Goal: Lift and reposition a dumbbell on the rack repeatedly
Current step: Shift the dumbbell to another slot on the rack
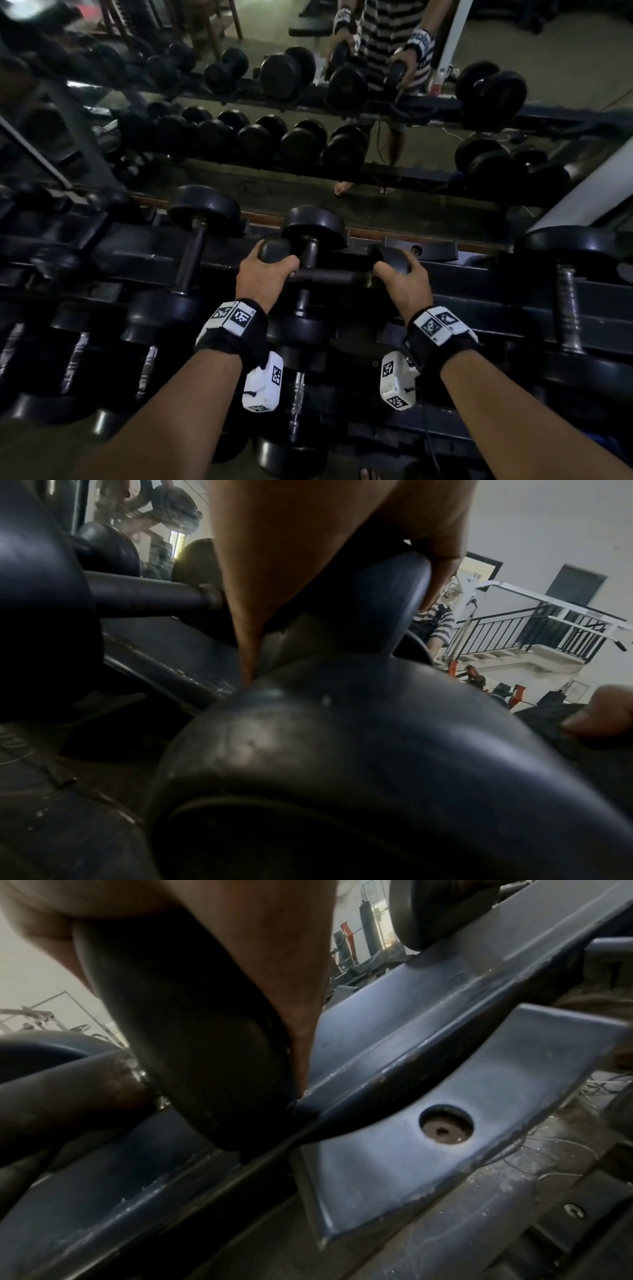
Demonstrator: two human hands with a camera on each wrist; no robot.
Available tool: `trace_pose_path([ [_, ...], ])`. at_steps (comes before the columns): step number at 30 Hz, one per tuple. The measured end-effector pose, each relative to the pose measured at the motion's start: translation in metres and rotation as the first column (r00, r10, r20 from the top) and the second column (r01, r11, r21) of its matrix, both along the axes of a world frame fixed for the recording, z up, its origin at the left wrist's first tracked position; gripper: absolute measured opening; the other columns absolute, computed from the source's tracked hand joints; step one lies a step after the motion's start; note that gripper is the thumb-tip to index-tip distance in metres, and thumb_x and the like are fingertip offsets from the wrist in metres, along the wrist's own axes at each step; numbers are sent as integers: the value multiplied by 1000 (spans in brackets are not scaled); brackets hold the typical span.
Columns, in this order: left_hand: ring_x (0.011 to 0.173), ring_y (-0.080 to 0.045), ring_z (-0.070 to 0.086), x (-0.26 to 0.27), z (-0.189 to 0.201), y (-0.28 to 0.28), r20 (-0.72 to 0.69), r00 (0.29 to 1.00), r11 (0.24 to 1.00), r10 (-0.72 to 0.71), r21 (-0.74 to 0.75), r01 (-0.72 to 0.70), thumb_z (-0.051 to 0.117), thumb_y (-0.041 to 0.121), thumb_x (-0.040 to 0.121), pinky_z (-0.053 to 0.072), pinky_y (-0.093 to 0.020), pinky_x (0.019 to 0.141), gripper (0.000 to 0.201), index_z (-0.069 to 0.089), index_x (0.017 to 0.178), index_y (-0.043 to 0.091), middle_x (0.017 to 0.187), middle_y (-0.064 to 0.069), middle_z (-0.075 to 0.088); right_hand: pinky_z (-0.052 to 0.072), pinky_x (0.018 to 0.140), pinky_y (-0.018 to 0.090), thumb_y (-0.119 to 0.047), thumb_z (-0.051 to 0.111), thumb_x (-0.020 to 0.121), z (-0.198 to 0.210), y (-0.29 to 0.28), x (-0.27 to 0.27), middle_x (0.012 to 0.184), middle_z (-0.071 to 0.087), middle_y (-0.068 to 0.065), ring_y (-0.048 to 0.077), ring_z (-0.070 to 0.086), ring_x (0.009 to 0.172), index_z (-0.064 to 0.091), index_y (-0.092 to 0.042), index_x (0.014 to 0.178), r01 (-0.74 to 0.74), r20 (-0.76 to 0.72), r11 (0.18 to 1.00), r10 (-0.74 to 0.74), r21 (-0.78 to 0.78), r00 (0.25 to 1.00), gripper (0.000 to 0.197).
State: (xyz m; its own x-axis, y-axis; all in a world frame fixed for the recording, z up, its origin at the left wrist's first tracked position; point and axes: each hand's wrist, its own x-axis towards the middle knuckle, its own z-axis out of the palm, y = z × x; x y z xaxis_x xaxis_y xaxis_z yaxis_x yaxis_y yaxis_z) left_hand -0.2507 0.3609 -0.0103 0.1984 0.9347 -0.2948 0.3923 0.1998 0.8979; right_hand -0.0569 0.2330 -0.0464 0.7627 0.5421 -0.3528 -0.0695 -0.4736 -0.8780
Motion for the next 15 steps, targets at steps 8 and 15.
trace_pose_path([
  [8, 98, -23, 68, 1, 12, -6, -77, 997, 999, -32, -23, 30, 71, 46, 52, 53, -38, 94, 57, 70, 105, 23, 101, 0, 73, 44, 107, 44, -53, 69, 62, 12, -4, 5, 143, 54, 7, 29, 52, 128, 49, -23, 143, -111, 15, 993, 111, -30, 994, 89],
  [15, 115, -23, 63, -14, 20, -39, -140, 989, 999, 37, 44, -31, 76, 47, 79, 45, -28, 95, 57, 63, 126, 16, 118, 1, 68, 43, 105, 40, -46, 73, 80, 25, -3, 12, 147, 51, 14, 35, 51, 130, 40, -12, 149, -220, 46, 954, 234, -203, 971, 84],
])
